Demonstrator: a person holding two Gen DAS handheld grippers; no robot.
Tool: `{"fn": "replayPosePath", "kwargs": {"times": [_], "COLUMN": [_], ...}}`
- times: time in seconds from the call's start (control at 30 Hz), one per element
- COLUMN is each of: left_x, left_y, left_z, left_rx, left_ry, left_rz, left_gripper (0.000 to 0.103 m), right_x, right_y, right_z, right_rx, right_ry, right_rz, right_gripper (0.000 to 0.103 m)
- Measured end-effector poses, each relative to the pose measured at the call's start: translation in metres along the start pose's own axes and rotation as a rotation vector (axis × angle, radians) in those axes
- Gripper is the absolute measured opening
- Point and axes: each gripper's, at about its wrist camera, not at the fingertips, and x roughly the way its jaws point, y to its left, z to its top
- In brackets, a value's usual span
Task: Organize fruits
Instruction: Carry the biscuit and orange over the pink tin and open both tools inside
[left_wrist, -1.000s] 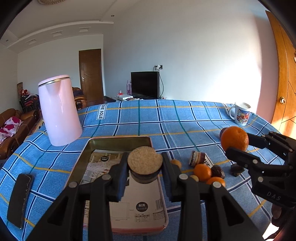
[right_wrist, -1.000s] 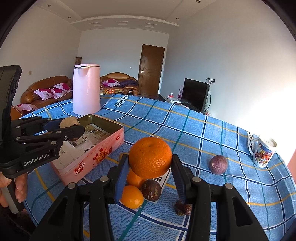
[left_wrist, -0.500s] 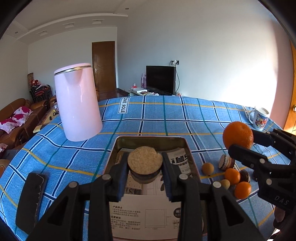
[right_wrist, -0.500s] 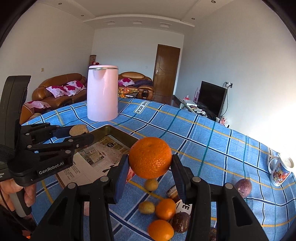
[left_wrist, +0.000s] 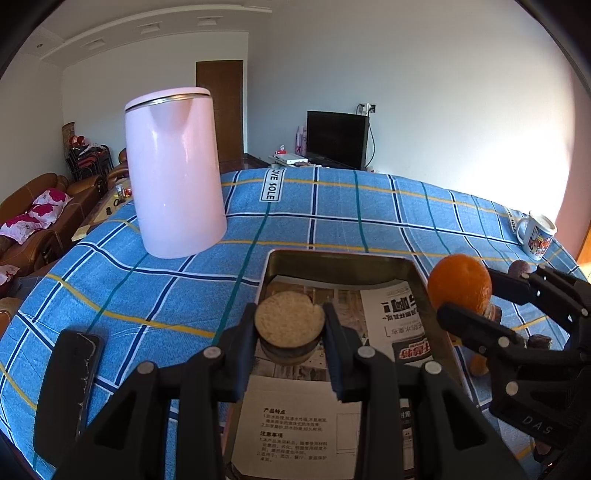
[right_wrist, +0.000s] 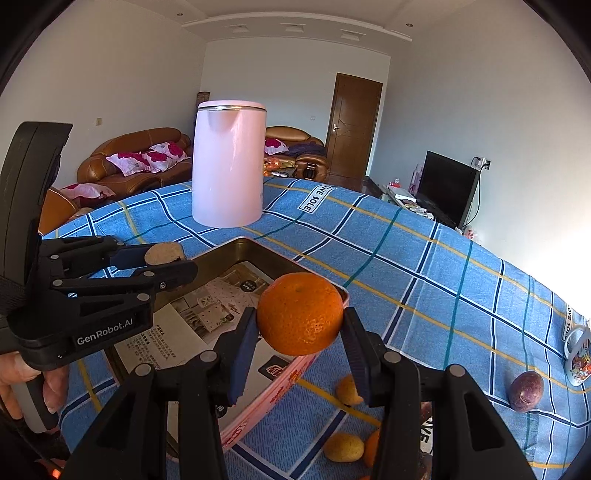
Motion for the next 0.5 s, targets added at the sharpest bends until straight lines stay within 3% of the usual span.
{"fn": "replayPosePath", "kwargs": {"times": [0.5], "left_x": [0.012], "left_y": [0.005], "left_z": [-0.003], "left_rx": [0.016], "left_ry": [0.048], "left_rz": [0.02], "left_gripper": [0.036], "right_x": [0.025], "right_y": [0.014], "right_z": [-0.01], "right_rx": [-0.03], "right_ry": [0.077], "right_rz": [0.032], "right_gripper": [0.048]}}
